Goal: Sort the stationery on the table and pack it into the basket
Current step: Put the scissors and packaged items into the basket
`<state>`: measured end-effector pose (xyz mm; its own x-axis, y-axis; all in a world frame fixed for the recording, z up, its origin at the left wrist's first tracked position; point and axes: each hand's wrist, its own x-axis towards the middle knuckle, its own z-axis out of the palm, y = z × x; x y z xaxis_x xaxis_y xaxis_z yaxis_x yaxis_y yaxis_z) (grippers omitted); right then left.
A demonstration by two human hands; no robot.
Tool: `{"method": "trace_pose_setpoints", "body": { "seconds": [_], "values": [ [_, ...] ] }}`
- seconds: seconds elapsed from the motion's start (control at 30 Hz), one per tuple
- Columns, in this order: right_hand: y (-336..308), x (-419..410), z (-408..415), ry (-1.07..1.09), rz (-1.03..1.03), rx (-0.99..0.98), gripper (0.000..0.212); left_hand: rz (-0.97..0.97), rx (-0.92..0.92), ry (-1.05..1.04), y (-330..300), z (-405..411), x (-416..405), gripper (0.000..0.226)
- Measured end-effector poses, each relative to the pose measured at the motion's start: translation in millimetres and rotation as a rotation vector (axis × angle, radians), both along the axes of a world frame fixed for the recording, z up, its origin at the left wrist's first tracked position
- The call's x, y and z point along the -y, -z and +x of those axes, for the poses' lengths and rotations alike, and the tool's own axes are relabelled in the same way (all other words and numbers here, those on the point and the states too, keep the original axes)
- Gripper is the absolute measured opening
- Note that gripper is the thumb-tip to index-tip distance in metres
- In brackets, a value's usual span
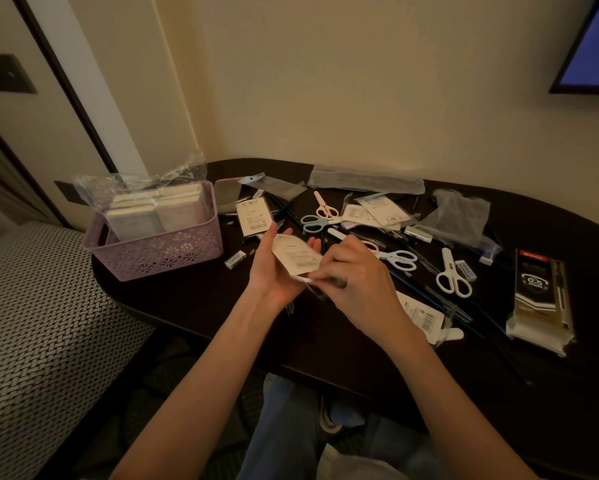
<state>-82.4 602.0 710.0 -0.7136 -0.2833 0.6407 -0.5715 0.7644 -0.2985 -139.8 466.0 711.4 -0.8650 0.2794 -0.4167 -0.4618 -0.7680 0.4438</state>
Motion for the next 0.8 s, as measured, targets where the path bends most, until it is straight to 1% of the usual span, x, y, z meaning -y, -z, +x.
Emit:
{"method": "trace_pose_setpoints", "body": {
  "seconds": [0.23, 0.33, 0.5, 0.6, 0.7, 0.8],
  "values": [
    [4.4, -2.6, -2.8, 0.017, -0.084, 0.041, 0.017, 0.039, 0.033, -0.014, -0.2, -0.4, 1.7, 0.046],
    [5.5, -5.1, -2.8, 0.0, -0.067, 0.019, 0.017, 0.058, 0.041, -0.018, -2.7, 0.9, 2.4, 0.044],
    [5.2, -4.9, -4.8, 0.0, -0.053, 0.038, 0.017, 0.057, 0.066, 0.001, -4.7, 3.5, -1.0, 0.044],
    [4.8, -6.2, -4.4, -0.006, -0.149, 0.047, 0.017, 0.105, 0.086, -0.015, -7.3, 5.0, 2.9, 0.041],
    [3.9, -11.3, -1.8, -0.043, -0.253, 0.066, 0.027, 0.145, 0.106, -0.038, -7.8, 3.0, 10.2, 0.042],
    [0.7, -16.9, -0.2, -0.105, -0.248, 0.177, 0.048, 0.165, 0.119, -0.055, -8.7, 1.2, 14.9, 0.044]
  ]
}}
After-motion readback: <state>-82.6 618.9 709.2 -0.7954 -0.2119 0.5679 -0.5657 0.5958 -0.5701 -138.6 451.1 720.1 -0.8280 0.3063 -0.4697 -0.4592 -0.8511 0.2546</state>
